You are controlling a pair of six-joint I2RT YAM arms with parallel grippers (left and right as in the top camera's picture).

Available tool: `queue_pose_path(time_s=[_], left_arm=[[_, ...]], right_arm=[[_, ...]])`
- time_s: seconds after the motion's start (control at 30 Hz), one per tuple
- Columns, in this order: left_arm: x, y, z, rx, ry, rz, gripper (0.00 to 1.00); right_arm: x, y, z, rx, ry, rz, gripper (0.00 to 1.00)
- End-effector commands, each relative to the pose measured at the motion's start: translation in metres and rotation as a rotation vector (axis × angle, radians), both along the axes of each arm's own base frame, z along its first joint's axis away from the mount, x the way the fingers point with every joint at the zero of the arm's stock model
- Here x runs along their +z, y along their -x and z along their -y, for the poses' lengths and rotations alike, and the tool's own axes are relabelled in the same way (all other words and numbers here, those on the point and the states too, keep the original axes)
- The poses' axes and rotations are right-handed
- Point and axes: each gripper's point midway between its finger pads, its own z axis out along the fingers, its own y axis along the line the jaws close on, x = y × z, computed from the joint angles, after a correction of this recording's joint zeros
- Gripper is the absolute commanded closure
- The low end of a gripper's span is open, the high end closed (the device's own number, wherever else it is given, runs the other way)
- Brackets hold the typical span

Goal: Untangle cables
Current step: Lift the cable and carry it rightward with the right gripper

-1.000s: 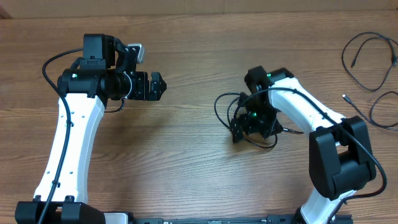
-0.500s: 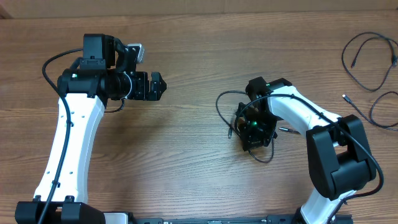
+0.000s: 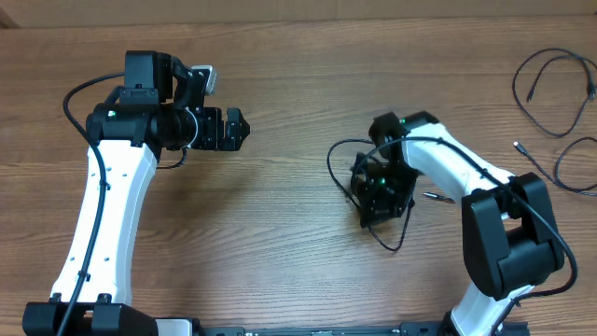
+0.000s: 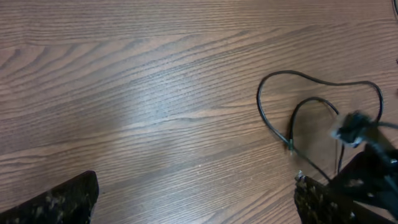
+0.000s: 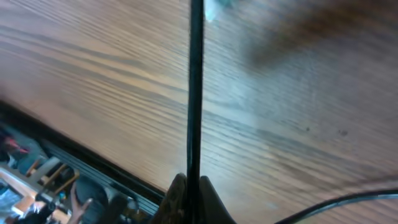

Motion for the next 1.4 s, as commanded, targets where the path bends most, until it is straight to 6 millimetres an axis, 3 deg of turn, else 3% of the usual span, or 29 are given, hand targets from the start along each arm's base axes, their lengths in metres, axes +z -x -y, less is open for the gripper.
queue_pose_path(time_s=[0.0, 0.17, 0.37, 0.4, 0.53, 0.63, 0.83, 1.0, 1.17, 1.37], left_arm=[[0.003, -0.001, 0.002, -0.016, -0.005, 0.013, 0.00], [0.003, -0.001, 0.002, -0.016, -0.004, 0.013, 0.00], [0.003, -0.001, 0.002, -0.016, -0.004, 0.013, 0.00], [0.003, -0.001, 0.002, -0.016, -0.004, 0.013, 0.00], [0.003, -0.001, 0.002, -0.016, -0.004, 0.013, 0.00], [0.003, -0.001, 0.002, -0.015, -0.005, 0.013, 0.00], [0.003, -0.001, 0.002, -0.015, -0.007, 0.013, 0.00], [0.003, -0.001, 0.002, -0.015, -0.008, 0.013, 0.00], [0.003, -0.001, 0.002, -0.015, -0.008, 0.013, 0.00], [0.003, -0.001, 0.002, -0.015, -0.008, 0.013, 0.00]], right_arm=[[0.061, -0.036, -0.021, -0.005, -0.111, 0.174, 0.96], [0.149, -0.068, -0.033, -0.001, -0.199, 0.417, 0.96], [0.239, -0.078, -0.036, 0.000, -0.288, 0.677, 0.96], [0.259, -0.080, -0.030, -0.035, -0.275, 0.739, 0.96], [0.291, -0.089, 0.000, -0.202, -0.138, 0.872, 0.96], [0.321, -0.094, 0.040, -0.395, -0.028, 0.982, 0.96], [0.346, -0.093, 0.115, -0.686, 0.134, 1.083, 0.96], [0.360, -0.074, 0.185, -0.904, 0.249, 1.117, 0.96], [0.359, -0.049, 0.228, -1.036, 0.347, 1.088, 0.96], [0.341, -0.013, 0.266, -1.163, 0.480, 0.962, 0.96]])
